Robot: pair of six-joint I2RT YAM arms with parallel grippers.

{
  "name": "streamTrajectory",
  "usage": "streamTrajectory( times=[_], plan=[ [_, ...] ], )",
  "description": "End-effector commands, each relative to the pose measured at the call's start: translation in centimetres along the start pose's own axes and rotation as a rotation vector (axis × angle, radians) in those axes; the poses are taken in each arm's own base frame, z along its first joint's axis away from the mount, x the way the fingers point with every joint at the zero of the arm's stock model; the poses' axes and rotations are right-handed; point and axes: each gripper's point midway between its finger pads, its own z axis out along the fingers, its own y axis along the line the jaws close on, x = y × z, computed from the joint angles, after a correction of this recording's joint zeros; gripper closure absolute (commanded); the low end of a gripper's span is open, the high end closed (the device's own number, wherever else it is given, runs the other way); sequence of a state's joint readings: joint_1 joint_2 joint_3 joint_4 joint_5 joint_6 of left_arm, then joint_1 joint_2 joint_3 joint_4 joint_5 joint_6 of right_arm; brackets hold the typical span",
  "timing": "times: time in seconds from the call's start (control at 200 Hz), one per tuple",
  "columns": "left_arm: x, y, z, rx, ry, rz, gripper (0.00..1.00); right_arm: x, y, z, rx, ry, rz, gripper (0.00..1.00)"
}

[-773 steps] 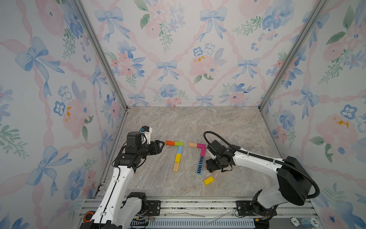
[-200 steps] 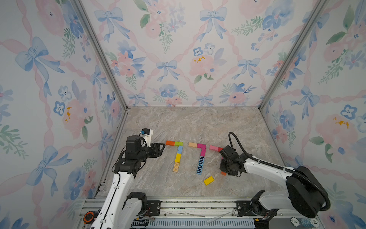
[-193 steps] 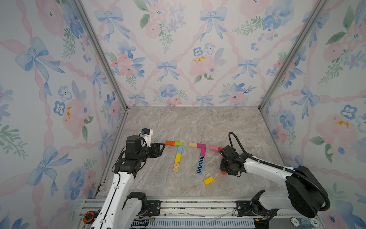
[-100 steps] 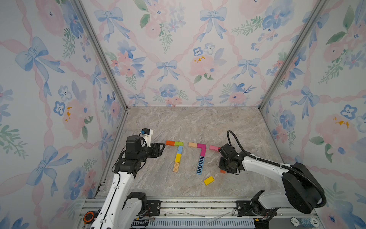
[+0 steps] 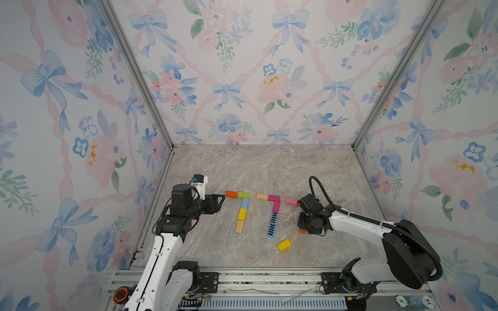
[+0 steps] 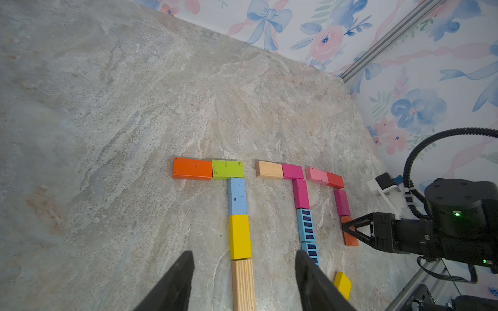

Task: Assemble the number 7 with building blocks
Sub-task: Assemble the building block at the center of the board.

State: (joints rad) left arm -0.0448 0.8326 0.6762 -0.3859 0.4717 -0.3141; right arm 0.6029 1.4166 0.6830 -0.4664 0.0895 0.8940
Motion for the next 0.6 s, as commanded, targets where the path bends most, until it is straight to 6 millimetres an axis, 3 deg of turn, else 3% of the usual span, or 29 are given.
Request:
streamTrajectory(
  times=[0.0,0.38,0.595],
  plan=[
    [0.2,0.3,0.3,-0.002,0.002,0.003,0.37,0.5,-0.9,1.0,0.043,0.03,-0.006,0.66],
    [0.2,0.3,0.3,-0.001,0.001,0.003,0.37,0.6,-1.4,1.1,0.056,0.035,-0.002,0.5],
    [0.4,-0.5,0.4,0.036,0.017,0.018,0.37,0.2,-1.6,0.0,0.042,0.011,0.006,0.39]
  ],
)
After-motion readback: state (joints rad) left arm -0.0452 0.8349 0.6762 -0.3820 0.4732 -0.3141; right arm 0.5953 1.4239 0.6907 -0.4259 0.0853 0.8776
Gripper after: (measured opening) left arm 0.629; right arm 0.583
